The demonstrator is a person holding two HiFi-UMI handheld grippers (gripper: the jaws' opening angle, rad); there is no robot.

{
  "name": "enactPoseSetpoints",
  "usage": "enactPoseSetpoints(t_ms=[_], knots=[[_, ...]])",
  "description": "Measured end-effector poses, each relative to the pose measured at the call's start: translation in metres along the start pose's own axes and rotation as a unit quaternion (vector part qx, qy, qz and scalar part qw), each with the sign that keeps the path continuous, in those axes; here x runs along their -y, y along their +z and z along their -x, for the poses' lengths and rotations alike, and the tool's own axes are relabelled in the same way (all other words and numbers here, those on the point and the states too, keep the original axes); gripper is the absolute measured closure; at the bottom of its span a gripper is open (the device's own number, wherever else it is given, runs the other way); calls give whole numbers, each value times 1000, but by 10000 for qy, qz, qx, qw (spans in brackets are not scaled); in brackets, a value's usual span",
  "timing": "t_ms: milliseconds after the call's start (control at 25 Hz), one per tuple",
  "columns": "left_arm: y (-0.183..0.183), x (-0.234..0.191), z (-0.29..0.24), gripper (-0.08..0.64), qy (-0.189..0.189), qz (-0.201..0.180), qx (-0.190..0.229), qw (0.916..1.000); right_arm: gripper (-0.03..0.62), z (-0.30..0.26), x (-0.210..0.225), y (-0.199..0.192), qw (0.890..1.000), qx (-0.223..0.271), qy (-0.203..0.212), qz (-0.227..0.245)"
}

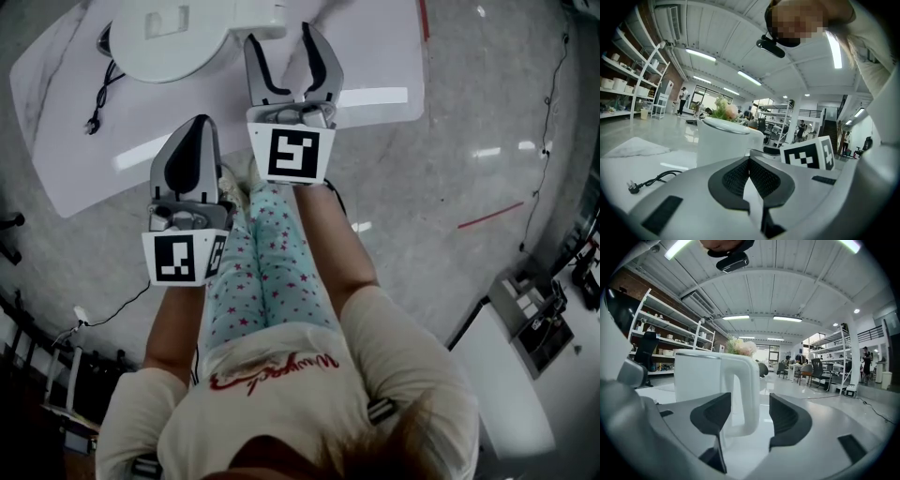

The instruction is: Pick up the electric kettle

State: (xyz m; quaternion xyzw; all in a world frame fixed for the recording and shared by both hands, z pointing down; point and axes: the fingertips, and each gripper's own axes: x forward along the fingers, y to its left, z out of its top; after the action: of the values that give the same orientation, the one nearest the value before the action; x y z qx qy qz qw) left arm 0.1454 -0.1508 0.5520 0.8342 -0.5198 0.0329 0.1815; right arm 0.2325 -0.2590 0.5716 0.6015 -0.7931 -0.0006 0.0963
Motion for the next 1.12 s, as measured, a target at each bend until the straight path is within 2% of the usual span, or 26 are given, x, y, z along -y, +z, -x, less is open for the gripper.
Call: enactPoseSetpoints(t_ms=[160, 360, 520, 680, 800, 960, 1120], knots=[[-14, 1, 5, 561, -9, 99, -192, 9998, 350, -16, -1, -18, 9995, -232, 26, 205], [-19, -3, 3, 561, -33, 217, -287, 9993, 351, -34, 4, -41, 9981, -610, -35, 55], [-18, -11, 2, 561, -26, 150, -306, 9994, 351, -48, 11, -46, 9977, -627, -172, 171], [-9, -14, 5, 561, 20, -59, -112, 9999, 351, -60, 12, -52, 9972, -696, -237, 112], [-10, -17, 4, 561, 29, -8, -207, 9998, 351, -71, 14, -54, 9971, -700, -288, 60], [-3, -19, 4, 561, -29, 30, -109, 9999, 351, -79, 17, -54, 9974, -651, -305, 28], [-16, -27, 5, 561, 58, -98, -353, 9993, 356, -82, 16, -53, 9982, -555, -234, -7]])
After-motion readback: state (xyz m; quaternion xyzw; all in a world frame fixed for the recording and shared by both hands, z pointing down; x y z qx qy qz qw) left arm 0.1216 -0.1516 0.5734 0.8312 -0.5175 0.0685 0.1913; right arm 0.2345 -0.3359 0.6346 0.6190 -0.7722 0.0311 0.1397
